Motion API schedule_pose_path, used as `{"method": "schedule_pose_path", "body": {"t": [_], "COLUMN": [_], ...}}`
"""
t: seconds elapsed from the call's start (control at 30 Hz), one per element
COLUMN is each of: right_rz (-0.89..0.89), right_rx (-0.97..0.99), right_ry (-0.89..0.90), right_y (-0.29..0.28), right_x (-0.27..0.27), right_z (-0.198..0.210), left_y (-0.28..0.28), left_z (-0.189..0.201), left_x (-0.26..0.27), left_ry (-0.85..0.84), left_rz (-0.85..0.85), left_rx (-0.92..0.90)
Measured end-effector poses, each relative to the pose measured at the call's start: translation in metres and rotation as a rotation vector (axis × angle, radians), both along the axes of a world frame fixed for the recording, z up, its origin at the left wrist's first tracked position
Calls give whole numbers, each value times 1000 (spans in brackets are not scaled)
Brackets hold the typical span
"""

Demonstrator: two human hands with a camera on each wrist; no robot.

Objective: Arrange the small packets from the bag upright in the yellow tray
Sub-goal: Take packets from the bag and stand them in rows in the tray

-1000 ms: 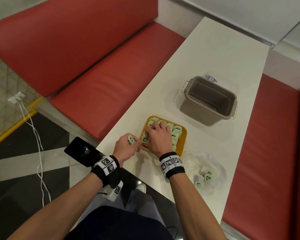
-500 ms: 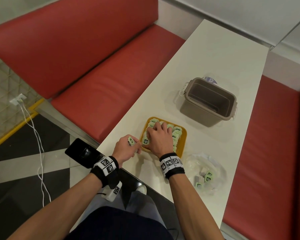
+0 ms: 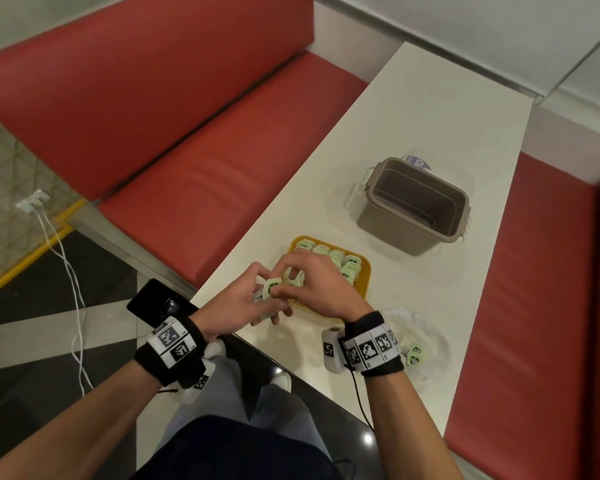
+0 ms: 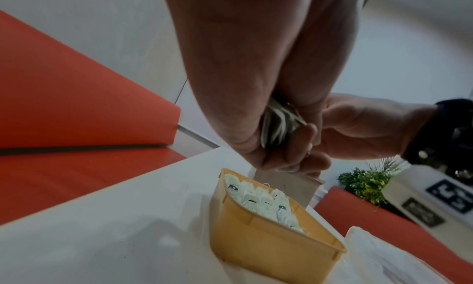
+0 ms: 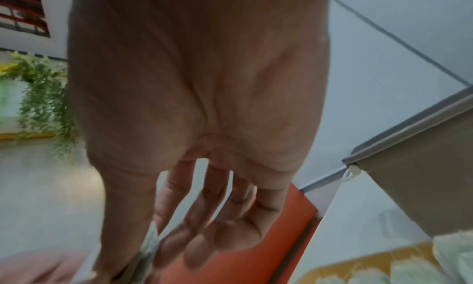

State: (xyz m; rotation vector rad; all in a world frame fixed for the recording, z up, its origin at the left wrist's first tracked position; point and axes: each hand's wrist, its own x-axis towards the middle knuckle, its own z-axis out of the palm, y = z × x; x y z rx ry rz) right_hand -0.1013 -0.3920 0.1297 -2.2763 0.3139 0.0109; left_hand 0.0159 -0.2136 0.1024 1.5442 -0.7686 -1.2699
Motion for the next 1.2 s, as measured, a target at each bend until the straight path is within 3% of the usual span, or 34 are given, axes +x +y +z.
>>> {"method": "schedule_pose_path", "body": {"t": [0.3,0.43,0.6,0.87,1.1,1.2], "right_rz": [-141,-281,-387,-342,-409,-346], "right_rx": [21,-61,-176,-400,-518,-536], "right_ry": [-13,31,218,373,357,331], "right_y": [-17,-29,-38,-7,-10,-10], "right_x": [-13,-21,-32,-29,-30,-27], "right_z": [3,-4,-34,-87,-75,-76], "left_y": [-14,-23,-20,-30,-35,-37], "left_z": [-10,-22,-44,-53,-59,-63], "left_x": [-5,-8,-2,-9,-13,-14], "left_ry": [-34,-141,-273,-290,-292,-246], "left_rz": [240,345,473,454,415,412], "left_rx": [-70,17,168,275,318,318]}}
